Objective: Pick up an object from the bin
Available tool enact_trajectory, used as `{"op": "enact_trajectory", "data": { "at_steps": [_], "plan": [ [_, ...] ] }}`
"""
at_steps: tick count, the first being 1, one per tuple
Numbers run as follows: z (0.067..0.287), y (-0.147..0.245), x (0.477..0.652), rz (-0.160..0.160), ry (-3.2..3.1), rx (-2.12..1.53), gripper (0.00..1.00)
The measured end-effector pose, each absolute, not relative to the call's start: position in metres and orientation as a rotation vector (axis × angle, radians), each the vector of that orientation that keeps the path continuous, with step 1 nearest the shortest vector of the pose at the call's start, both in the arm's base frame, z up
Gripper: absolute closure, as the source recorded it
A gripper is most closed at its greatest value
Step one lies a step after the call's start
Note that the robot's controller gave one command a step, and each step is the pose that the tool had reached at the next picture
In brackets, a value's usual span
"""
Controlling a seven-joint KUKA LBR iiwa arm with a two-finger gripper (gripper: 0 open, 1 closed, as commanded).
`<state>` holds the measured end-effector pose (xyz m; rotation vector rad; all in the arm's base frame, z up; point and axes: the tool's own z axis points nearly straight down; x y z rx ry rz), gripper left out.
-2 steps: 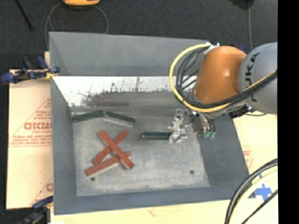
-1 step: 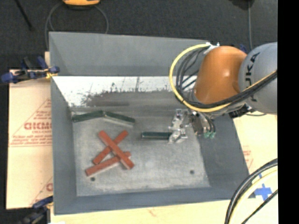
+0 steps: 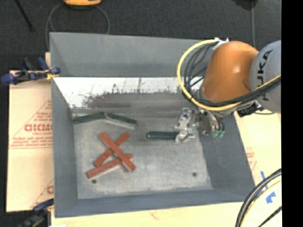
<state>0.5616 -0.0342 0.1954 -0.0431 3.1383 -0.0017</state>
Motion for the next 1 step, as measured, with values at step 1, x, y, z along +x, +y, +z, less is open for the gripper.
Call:
{"op": "enact_trajectory", "data": {
  "at_steps": [1],
  "plan": [
    [0.2228,-0.0303,0.5615,0.0,3.138,-0.031,1.0]
  ]
}}
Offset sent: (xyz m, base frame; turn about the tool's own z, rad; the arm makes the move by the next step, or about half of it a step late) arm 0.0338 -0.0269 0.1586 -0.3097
